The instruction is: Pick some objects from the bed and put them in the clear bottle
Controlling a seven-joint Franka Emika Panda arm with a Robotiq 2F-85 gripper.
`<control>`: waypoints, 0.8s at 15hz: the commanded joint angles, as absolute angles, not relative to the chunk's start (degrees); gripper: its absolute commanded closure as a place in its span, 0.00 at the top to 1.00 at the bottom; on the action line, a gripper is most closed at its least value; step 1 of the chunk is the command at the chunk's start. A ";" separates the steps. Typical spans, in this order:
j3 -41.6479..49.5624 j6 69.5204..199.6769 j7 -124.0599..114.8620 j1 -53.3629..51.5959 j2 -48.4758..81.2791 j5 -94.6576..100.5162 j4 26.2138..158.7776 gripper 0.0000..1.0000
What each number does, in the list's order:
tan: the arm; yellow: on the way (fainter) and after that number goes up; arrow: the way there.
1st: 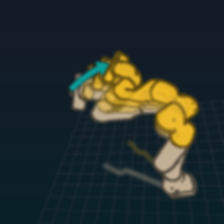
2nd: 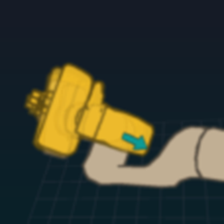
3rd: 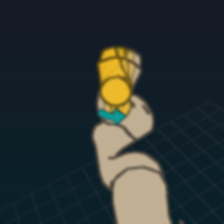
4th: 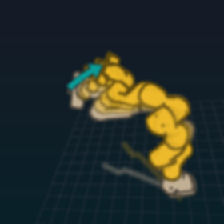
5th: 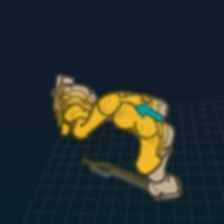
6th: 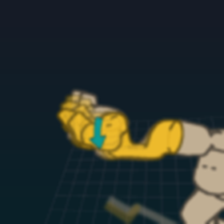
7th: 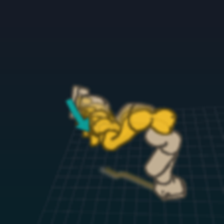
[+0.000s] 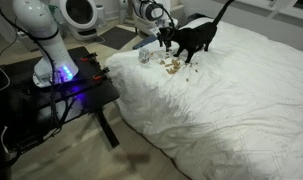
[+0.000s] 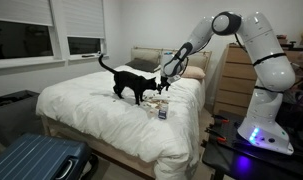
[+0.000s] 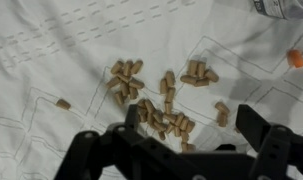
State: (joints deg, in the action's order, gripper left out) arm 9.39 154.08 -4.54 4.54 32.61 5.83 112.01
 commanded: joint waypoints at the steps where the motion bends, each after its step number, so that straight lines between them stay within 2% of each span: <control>1: 8.58 156.12 -2.98 5.80 34.18 5.09 111.51 1.00; 12: 7.49 155.69 -2.61 5.82 40.87 4.86 105.78 1.00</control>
